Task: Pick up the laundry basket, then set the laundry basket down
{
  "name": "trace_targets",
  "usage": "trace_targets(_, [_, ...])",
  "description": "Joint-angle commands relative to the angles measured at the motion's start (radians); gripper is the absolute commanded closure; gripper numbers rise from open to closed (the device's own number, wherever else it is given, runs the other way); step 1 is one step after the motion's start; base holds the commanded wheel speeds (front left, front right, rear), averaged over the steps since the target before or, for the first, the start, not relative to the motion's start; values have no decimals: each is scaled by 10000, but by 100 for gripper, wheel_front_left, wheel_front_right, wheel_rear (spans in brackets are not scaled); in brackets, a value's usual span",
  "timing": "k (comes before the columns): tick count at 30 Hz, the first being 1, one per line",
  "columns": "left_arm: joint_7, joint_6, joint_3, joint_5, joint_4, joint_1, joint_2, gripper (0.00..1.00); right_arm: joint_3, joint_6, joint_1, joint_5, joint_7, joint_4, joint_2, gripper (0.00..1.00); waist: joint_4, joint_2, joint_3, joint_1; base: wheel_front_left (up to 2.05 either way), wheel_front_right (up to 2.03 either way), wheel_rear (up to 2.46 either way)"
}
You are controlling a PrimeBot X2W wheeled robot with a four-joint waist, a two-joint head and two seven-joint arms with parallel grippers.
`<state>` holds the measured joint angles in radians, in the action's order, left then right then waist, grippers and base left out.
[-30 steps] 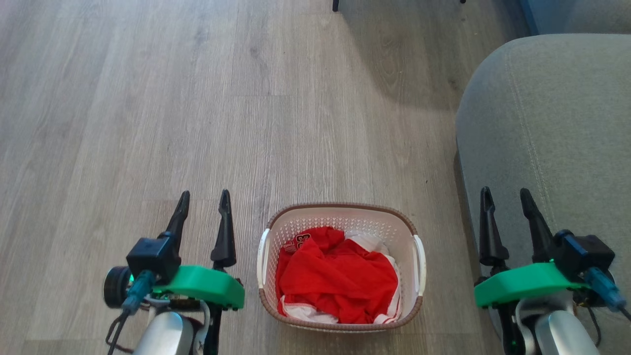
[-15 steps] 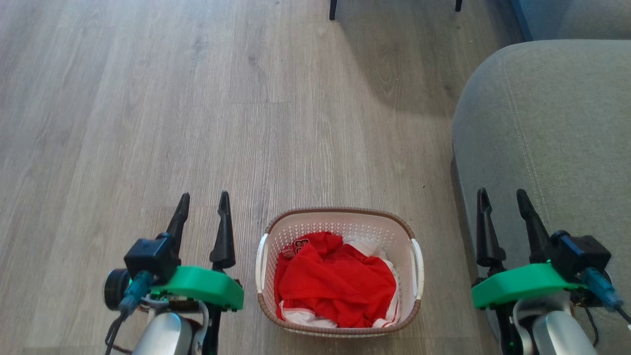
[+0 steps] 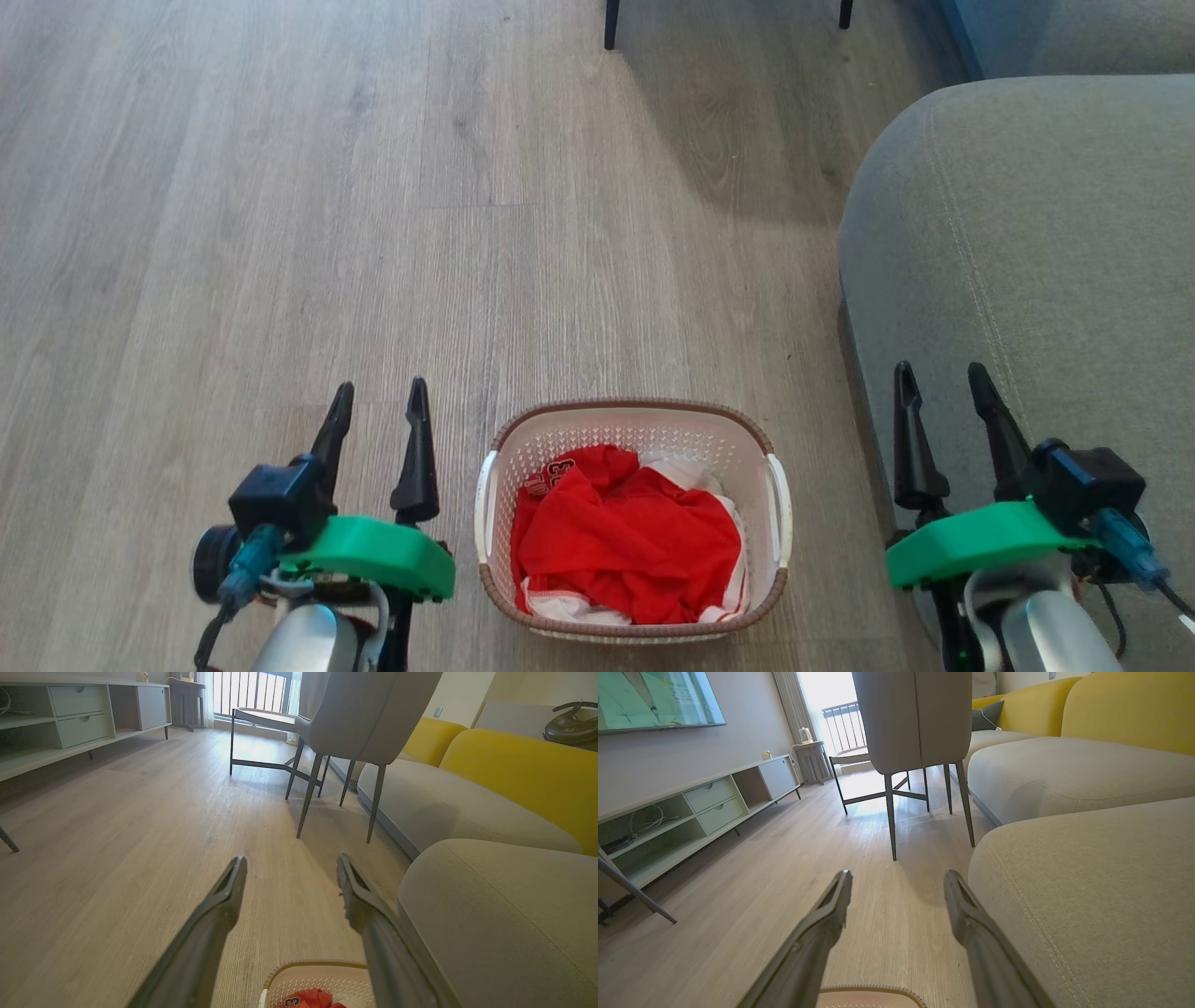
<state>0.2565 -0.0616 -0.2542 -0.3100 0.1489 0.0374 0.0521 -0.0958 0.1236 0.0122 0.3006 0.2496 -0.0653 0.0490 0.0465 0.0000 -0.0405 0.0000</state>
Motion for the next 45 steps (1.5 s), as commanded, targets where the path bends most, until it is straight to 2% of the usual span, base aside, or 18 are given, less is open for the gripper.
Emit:
trace_targets(1, [53,-5,347,-18,-325,275,-18,0,-222,71,195,69,122,307,13,0,5,0,3,0,0,0,0])
trace_targets(7, [53,69,365,-176,-245,245,-18,0,-251,71,186,21,122,306,12,0,43,0,6,0,0,0,0])
trace_targets(8, [0,31,31,-165,22,-1,0,100,-21,0,0,-1,0,1,0,100,42,0,6,0,0,0,0])
trace_targets(12, [-6,44,8,-201,616,-217,4,100,-67,0,-116,13,-22,-613,-8,100,41,0,6,0,0,0,0])
trace_targets(45, [-789,540,736,-3781,720,22,173,100,250,19,151,3679,-770,-907,183,100,-92,0,103,0,0,0,0])
